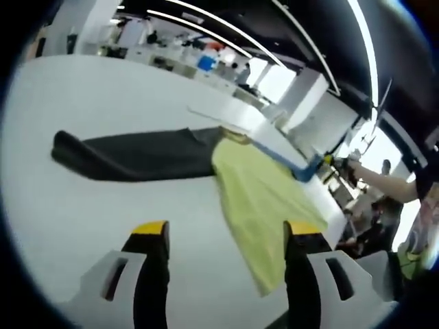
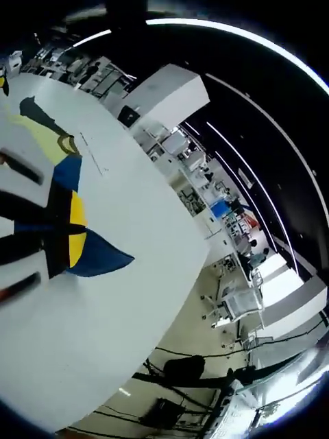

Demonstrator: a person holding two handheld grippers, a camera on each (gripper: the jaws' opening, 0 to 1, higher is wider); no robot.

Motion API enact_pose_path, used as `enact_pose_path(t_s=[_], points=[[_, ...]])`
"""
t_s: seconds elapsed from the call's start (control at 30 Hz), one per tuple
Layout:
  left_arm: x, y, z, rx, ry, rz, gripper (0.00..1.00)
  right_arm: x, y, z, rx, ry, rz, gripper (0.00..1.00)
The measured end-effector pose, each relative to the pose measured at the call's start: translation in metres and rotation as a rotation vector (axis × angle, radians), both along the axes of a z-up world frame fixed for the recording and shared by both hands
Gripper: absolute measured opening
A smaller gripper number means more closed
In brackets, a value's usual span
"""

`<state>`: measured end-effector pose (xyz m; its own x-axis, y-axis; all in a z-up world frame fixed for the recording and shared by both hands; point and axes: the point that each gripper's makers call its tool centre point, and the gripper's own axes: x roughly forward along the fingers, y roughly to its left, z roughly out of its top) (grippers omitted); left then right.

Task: Fold the garment on the visible template until the final outline fits inside the template.

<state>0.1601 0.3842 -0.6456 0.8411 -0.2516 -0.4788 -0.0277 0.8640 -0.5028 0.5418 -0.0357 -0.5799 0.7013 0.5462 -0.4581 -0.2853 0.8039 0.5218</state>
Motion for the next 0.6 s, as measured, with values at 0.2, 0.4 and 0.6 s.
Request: enact_pose_path(t_s=[0.2, 0.4, 0.6], points=[[-0.001, 0.002, 0.003, -0.009, -0.018, 0.016, 0.63, -0.001, 0.057, 0.027, 0.041, -0.049, 0.149, 0.0], [-0.003, 0.001, 0.006, -0.013, -0.028, 0.024, 0.63, -0.011, 0.126, 0.049, 0.103, -0.076, 0.296, 0.0], [-0.005, 0.002, 0.01, -0.011, -0.044, 0.039, 0.63, -0.028, 0.185, 0.059, 0.125, -0.095, 0.437, 0.0]])
